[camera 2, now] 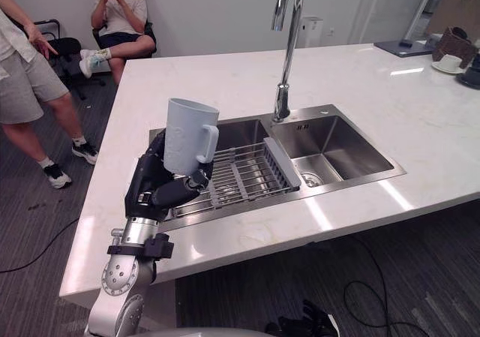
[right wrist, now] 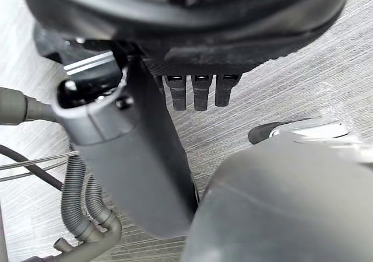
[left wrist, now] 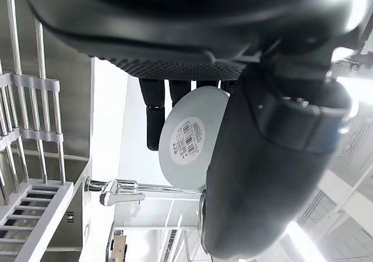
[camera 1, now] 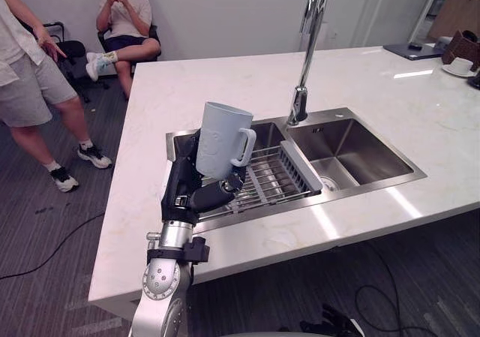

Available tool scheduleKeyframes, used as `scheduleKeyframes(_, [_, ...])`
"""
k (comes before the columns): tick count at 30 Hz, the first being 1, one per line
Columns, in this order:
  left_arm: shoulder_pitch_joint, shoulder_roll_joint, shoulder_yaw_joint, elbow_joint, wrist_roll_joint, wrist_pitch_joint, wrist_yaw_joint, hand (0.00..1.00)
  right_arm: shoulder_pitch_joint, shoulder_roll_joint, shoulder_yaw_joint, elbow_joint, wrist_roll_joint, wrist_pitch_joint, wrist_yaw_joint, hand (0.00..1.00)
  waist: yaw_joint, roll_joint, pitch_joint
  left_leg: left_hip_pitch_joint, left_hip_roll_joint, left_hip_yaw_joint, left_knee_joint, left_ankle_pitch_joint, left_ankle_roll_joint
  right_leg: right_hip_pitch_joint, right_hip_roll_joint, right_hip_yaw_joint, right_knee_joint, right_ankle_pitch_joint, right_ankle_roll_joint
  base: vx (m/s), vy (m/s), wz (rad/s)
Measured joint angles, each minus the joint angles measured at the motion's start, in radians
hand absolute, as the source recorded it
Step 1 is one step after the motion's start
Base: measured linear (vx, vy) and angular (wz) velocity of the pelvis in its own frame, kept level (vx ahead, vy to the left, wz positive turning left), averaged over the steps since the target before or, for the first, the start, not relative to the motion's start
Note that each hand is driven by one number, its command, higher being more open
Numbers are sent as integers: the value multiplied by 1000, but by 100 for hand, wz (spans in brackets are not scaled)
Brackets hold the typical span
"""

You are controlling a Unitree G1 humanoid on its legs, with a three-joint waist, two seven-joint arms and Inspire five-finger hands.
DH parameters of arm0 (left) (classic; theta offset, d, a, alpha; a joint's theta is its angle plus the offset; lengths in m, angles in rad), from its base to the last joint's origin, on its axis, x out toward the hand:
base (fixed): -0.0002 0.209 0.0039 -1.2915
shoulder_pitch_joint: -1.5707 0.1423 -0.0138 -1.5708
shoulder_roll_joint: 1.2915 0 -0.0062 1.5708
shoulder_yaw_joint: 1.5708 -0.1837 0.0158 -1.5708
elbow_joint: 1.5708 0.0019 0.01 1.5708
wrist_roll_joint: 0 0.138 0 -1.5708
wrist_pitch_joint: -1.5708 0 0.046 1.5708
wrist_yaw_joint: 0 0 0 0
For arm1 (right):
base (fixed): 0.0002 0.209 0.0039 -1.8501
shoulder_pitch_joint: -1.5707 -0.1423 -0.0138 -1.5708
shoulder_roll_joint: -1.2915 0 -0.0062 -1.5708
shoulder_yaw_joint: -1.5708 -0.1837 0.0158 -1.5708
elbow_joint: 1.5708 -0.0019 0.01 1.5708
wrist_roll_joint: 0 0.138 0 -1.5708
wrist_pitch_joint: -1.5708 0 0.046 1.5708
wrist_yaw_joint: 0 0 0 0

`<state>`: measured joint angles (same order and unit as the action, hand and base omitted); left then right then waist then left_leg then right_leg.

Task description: Walk over to the sink, pick up the cup, carry it to the dishwasher, place the cup inside the dishwasher, then close the dishwasher door

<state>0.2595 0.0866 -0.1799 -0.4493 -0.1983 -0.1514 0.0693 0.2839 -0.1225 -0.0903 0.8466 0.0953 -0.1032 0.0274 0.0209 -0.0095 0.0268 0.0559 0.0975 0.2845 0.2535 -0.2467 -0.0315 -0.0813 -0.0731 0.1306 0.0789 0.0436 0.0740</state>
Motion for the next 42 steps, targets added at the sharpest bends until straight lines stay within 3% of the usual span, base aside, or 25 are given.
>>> scheduleKeyframes(3, [-9,-19,1,-43,0,-1,10,30,-13,19,0,-69,0,0,-23,90,7,-10,30,-45,14,10,66,-23,8,-60,2,5,79,-4,6,-96,11,-14])
scheduleKeyframes(5, [-10,-23,2,-60,0,-2,19,30,-33,38,-2,-85,0,-1,-34,90,17,-15,39,-59,19,21,70,-18,18,-80,5,-4,106,-5,39,-142,-5,-3])
scheduleKeyframes(6, [-15,-27,5,-63,0,-7,20,30,-50,50,1,-89,0,-1,-36,90,22,-9,55,-63,22,20,83,-14,24,-123,-4,-27,308,-113,34,-89,-37,22])
scheduleKeyframes(7, [-12,-28,5,-63,0,-7,27,30,-48,52,16,-92,0,-1,-36,90,27,-12,52,-61,14,1,90,-11,25,-132,-18,-54,504,-205,52,-58,-44,35])
scheduleKeyframes(8, [-12,-29,5,-64,0,-10,31,30,-48,52,30,-92,0,-1,-35,90,42,-18,46,-66,8,-6,99,-10,25,-120,-28,-60,595,-242,67,-19,-81,31])
scheduleKeyframes(10, [-13,-35,6,-69,0,-21,39,30,-55,51,47,-107,0,-1,-36,90,75,-39,26,-114,-5,-22,133,-9,23,-94,-42,-62,575,-297,74,-49,-146,24])
scheduleKeyframes(11, [-12,-50,7,-70,0,-24,40,30,-75,42,51,-116,0,-1,-39,90,90,-28,16,-163,-5,-40,138,8,10,-95,-31,-83,483,-303,68,-68,-124,24])
scheduleKeyframes(12, [-12,-53,7,-71,0,-24,40,30,-80,40,50,-118,1,-1,-42,90,97,-24,11,-176,-3,-44,131,18,10,-94,-28,-85,450,-303,68,-114,-132,20])
scheduleKeyframes(13, [-18,-76,3,-80,0,-27,40,30,-118,34,51,-129,3,-9,-57,90,108,-11,13,-239,7,-59,121,53,3,-71,-9,-85,303,-284,6,-84,-94,12])
scheduleKeyframes(14, [-19,-86,3,-78,0,-26,40,30,-131,30,50,-128,3,-10,-61,90,107,-1,20,-251,14,-71,124,61,0,-64,-2,-95,276,-268,-10,-136,-123,33])
scheduleKeyframes(15, [-19,-95,-7,-76,0,-26,41,30,-143,26,50,-128,14,-11,-70,90,99,13,37,-257,26,-98,131,69,-6,-35,12,-120,241,-245,-15,-124,-76,50])
scheduleKeyframes(18, [-19,-82,-28,-76,-20,-26,41,30,-132,29,45,-116,42,-15,-90,90,88,19,54,-269,51,-172,175,86,-32,33,35,-188,194,-218,-36,-159,-75,58])
scheduleKeyframes(20, [-20,-82,-23,-79,-36,-26,47,30,-122,33,25,-123,42,-16,-100,90,88,11,57,-281,35,-209,144,125,-43,26,20,-221,197,-216,-49,-193,-13,52])
scheduleKeyframes(21, [-22,-81,-25,-84,-39,-26,48,30,-116,37,15,-128,42,-16,-104,90,80,-9,65,-271,22,-209,112,140,-35,14,-3,-246,201,-214,-53,-280,3,76])
scheduleKeyframes(23, [-28,-84,-44,-95,-40,-31,47,30,-102,32,6,-126,42,-16,-114,90,70,3,62,-266,52,-182,232,74,-8,9,-27,-299,200,-197,-46,-253,74,75])
scheduleKeyframes(26, [-52,-85,-68,-90,-49,-32,38,30,-88,32,7,-127,42,-16,-114,90,46,8,58,-186,96,-139,250,12,-14,9,-68,-352,198,-185,-21,-157,194,74])
scheduleKeyframes(27, [-61,-93,-81,-78,-56,-36,38,30,-79,23,2,-125,42,-20,-113,90,38,37,39,-142,98,-136,138,-26,-63,1,-69,-368,190,-178,-3,-119,203,35])
scheduleKeyframes(29, [-65,-70,-76,-31,-58,-51,44,30,-80,56,-1,-82,42,-17,-111,90,48,6,25,-121,51,-122,66,10,-43,12,-93,-350,147,-160,5,-48,219,20])
scheduleKeyframes(31, [-81,-56,-62,39,-58,-49,47,30,-60,83,11,-48,42,-17,-98,90,21,-15,7,-117,-9,-157,11,60,-17,53,-106,-320,53,-121,18,24,159,56])
scheduleKeyframes(36, [-82,-43,-63,64,-58,-43,50,30,-78,83,12,13,42,-17,-93,90,17,-11,9,-118,-35,-164,14,67,-7,92,-118,-316,-17,-65,55,30,67,16])
scheduleKeyframes(42, [-82,-43,-69,64,-57,-36,36,30,-87,35,25,13,39,-18,-94,90,11,5,-2,-118,-24,-198,15,71,-15,124,-97,-352,-36,-61,55,13,-46,16])
